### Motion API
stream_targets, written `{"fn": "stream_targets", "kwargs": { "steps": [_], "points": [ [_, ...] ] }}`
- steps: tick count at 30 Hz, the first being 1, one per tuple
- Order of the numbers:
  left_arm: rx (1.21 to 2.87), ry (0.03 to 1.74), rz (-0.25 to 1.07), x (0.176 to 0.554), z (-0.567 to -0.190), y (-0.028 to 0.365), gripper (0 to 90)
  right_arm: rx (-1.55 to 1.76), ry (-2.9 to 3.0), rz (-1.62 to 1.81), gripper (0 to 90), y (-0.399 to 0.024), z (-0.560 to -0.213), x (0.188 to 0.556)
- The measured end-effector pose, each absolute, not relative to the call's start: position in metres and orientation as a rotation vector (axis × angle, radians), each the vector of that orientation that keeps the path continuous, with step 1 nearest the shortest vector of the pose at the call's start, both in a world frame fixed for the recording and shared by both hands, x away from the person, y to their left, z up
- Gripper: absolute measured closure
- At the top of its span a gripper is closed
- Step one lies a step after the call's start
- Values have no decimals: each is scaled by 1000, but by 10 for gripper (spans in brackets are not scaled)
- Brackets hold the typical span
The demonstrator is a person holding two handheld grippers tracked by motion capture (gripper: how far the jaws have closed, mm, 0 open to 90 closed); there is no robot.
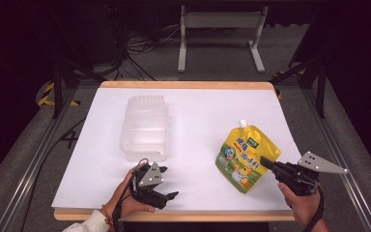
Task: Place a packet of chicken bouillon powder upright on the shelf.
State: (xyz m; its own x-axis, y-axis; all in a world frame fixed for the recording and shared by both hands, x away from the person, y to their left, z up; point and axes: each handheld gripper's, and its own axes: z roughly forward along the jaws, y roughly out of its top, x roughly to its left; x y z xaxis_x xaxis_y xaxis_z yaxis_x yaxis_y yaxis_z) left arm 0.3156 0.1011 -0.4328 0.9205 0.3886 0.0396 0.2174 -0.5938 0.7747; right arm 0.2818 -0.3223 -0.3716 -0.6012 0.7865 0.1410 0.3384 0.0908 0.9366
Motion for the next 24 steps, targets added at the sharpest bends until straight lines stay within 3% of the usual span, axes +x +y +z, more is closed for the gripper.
{"fn": "stream_targets", "kwargs": {
  "steps": [24],
  "points": [
    [2150,374,317,328,-405,77,157,858,2043,1507,900,-274,-346,277]
  ]
}}
